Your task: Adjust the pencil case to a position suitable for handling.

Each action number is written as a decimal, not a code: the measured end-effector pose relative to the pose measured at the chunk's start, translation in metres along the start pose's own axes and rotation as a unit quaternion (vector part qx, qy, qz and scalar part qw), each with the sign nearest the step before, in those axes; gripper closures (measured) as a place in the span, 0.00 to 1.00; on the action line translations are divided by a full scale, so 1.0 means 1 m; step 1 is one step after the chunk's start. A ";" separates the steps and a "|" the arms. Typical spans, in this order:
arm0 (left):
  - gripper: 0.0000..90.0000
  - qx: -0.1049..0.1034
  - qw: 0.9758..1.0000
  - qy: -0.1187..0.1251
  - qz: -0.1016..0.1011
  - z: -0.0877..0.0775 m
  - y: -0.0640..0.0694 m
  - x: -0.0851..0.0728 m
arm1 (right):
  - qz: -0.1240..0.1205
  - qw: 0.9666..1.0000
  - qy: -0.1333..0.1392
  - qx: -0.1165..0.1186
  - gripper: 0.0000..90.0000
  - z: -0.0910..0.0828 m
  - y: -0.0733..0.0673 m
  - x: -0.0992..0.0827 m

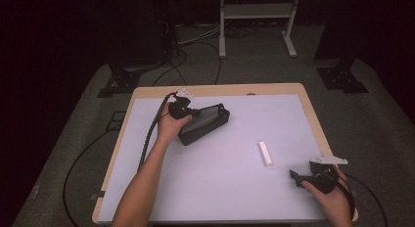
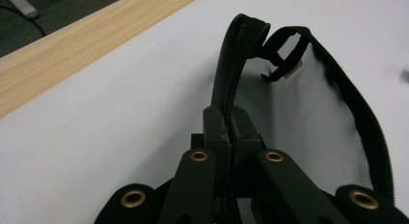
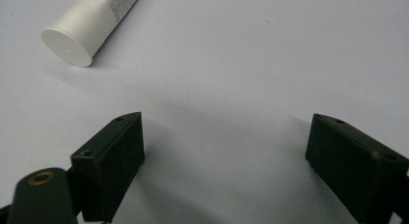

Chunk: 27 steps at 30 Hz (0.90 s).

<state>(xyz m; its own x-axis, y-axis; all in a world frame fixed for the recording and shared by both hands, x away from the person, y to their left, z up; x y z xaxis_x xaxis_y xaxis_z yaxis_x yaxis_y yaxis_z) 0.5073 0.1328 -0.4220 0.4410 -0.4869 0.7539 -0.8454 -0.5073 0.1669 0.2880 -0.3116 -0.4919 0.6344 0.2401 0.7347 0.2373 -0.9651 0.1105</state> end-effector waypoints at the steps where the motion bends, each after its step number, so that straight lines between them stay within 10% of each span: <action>1: 0.98 -0.002 1.000 0.001 0.000 -0.001 0.001 0.000 | 0.000 1.000 0.000 0.000 0.14 0.000 0.000 0.000; 27: 0.98 -0.074 0.997 -0.003 0.026 -0.026 0.034 0.008 | 0.000 1.000 0.000 0.000 0.14 0.000 0.000 0.000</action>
<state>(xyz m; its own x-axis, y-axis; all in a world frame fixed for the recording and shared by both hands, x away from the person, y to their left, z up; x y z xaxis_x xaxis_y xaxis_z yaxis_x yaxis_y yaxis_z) 0.4743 0.1298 -0.3936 0.3966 -0.5150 0.7599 -0.9022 -0.3714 0.2192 0.2880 -0.3116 -0.4919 0.6347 0.2397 0.7346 0.2370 -0.9652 0.1102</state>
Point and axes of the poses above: each handheld gripper's, and its own axes: z roughly forward along the jaws, x roughly out of its top, y roughly to its right, the point moved 1 cm from there along z, roughly forward along the jaws, and after that the axes turned 11 degrees about -x, right-handed, at the moved point
